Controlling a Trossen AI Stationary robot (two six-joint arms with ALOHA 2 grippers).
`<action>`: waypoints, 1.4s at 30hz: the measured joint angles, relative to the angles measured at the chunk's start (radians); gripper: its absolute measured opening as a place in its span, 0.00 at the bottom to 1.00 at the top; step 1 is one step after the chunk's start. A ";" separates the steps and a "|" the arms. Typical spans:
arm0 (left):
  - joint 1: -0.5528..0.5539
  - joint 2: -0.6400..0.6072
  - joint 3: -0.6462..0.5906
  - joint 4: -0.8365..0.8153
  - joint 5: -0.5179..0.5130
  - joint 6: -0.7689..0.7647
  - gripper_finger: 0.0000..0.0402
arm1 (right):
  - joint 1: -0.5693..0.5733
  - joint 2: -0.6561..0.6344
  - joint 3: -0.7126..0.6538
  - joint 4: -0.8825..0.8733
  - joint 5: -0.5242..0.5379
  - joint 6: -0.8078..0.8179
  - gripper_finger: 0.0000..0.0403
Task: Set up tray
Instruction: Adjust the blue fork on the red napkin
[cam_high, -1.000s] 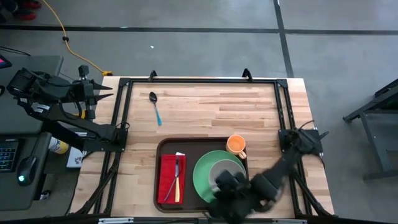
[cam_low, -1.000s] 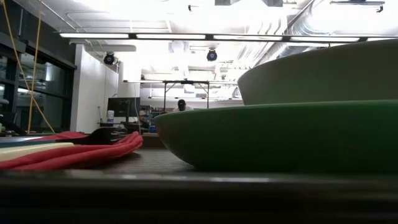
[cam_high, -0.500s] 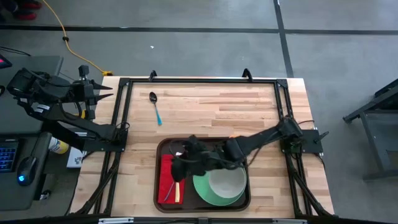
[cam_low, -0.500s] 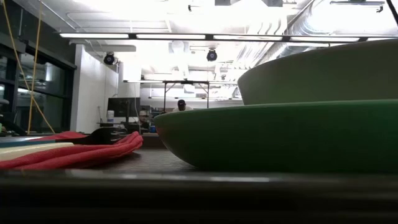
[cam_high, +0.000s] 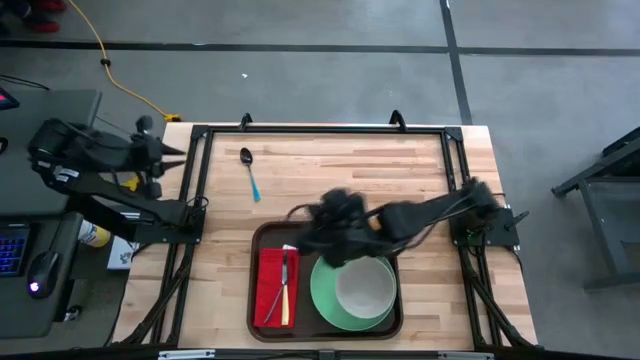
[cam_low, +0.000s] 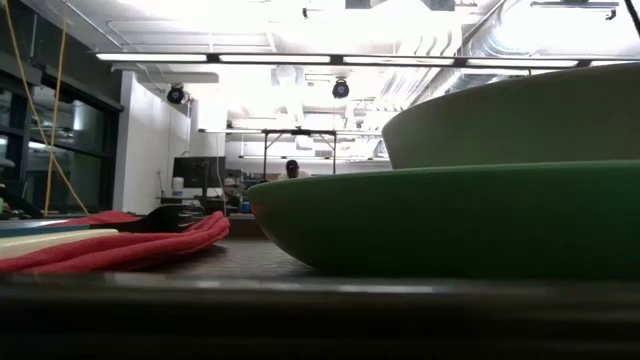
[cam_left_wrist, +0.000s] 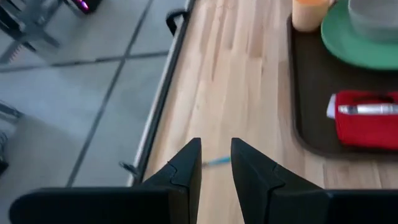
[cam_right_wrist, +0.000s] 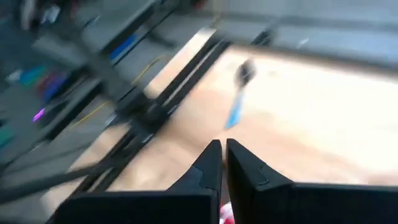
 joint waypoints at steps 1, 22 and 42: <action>0.000 -0.018 -0.042 0.001 0.003 -0.017 0.29 | 0.003 -0.028 0.001 -0.060 0.043 0.012 0.00; -0.050 -0.046 -0.922 0.944 0.264 -1.037 0.29 | -0.164 -0.617 -0.230 -0.602 0.208 -0.314 0.00; -0.527 0.657 -0.629 0.812 0.126 -1.698 0.29 | -0.440 -0.949 -0.831 -0.600 0.037 -0.305 0.00</action>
